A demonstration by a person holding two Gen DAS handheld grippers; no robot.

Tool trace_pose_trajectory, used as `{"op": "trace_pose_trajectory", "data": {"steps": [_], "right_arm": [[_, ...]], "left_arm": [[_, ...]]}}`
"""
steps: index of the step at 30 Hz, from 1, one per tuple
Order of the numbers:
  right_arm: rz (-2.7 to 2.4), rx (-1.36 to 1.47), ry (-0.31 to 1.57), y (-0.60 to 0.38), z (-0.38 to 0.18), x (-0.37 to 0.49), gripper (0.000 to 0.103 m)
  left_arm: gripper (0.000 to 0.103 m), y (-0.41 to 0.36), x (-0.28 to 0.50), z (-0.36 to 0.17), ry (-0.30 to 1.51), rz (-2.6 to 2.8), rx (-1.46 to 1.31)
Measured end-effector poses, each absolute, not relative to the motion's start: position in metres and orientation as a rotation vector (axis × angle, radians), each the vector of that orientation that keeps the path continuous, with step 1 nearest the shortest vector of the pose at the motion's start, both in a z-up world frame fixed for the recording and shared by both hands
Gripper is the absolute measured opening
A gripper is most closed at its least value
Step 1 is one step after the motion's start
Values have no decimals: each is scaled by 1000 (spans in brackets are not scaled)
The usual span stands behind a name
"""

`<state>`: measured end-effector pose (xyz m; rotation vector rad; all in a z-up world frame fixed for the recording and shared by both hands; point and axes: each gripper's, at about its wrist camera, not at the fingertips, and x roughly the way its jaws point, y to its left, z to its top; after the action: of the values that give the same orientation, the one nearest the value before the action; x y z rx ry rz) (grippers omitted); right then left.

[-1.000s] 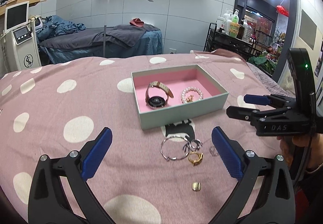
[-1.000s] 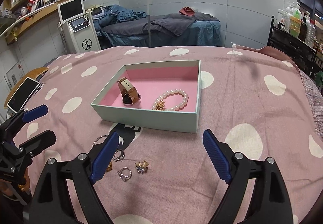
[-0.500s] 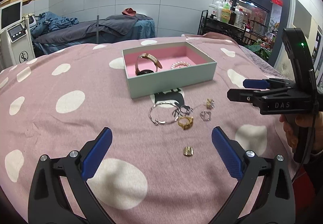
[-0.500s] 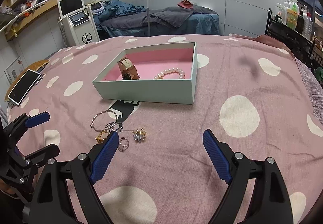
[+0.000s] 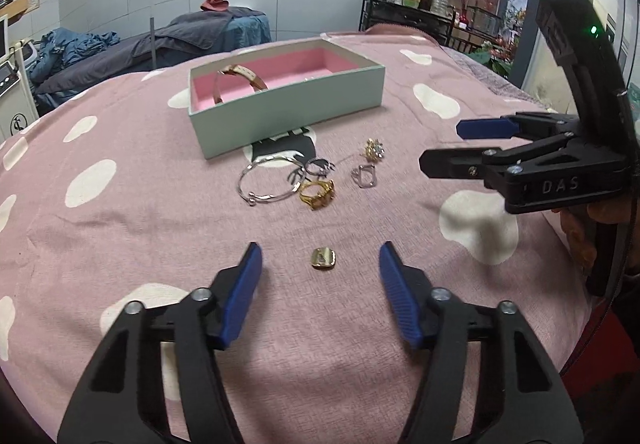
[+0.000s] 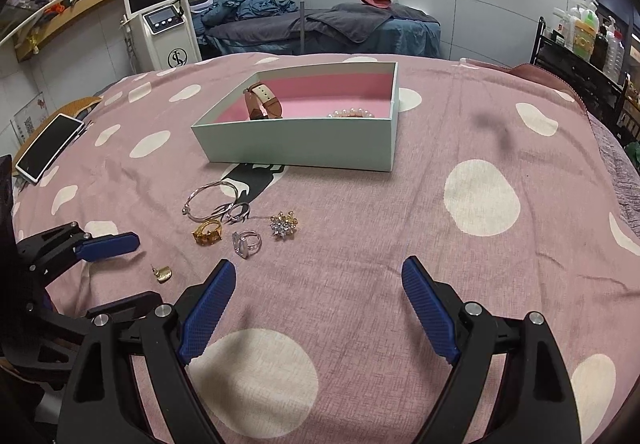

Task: Organize jewelry
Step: 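Grasp the gold square ring with the left tool while the right tool grasps a silver ring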

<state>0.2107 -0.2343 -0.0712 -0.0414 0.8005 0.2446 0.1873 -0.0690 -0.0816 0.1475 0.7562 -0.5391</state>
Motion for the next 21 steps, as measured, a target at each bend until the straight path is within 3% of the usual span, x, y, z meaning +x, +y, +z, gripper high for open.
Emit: {"op": "trace_pose_trajectory", "data": {"steps": [4, 9, 13, 21], "right_arm": [[249, -47, 800, -233, -70, 208, 83], [263, -50, 805, -229, -71, 209, 83], [289, -69, 814, -219, -72, 210, 77], [370, -122, 886, -195, -85, 220, 57]], "left_arm": [[34, -73, 191, -88, 780, -551, 134], [23, -73, 196, -88, 792, -549, 109], [14, -72, 196, -88, 788, -551, 109], [13, -71, 196, -89, 780, -551, 96]]}}
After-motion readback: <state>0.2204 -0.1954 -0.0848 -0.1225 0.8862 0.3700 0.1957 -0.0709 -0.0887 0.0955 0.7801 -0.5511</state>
